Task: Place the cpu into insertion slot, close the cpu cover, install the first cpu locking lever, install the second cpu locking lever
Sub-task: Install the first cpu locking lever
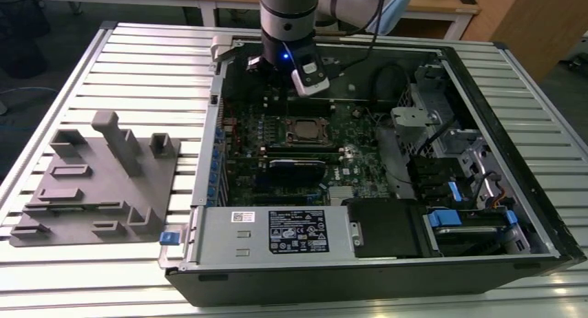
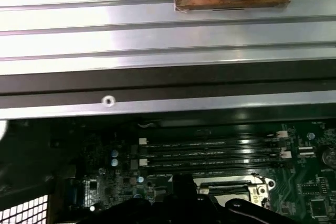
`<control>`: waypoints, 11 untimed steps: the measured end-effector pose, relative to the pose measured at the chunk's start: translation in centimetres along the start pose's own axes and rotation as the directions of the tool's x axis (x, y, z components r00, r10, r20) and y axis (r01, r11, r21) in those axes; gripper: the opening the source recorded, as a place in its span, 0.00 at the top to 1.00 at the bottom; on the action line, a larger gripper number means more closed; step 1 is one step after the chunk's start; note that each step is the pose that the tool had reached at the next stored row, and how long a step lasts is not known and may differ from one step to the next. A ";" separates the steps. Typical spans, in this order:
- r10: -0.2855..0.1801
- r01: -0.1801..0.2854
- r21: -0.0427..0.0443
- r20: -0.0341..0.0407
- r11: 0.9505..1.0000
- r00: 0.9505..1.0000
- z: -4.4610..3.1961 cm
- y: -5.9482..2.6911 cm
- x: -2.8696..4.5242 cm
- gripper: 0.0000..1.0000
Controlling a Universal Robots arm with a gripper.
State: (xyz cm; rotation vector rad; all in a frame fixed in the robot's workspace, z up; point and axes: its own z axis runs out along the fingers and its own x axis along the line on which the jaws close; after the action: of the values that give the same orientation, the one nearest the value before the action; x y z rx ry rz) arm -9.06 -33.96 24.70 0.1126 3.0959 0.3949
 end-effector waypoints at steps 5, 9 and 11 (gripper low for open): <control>0.001 -0.001 0.000 0.000 1.000 1.000 0.05 0.09 -1.34 0.89; 0.001 -0.001 0.001 0.000 1.000 1.000 0.06 0.09 -1.40 0.89; 0.001 -0.001 0.004 0.001 1.000 1.000 0.06 0.10 -1.41 0.89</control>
State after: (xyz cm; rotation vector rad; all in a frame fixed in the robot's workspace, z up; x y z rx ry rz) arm -7.65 -33.95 24.68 0.1147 3.0963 0.3888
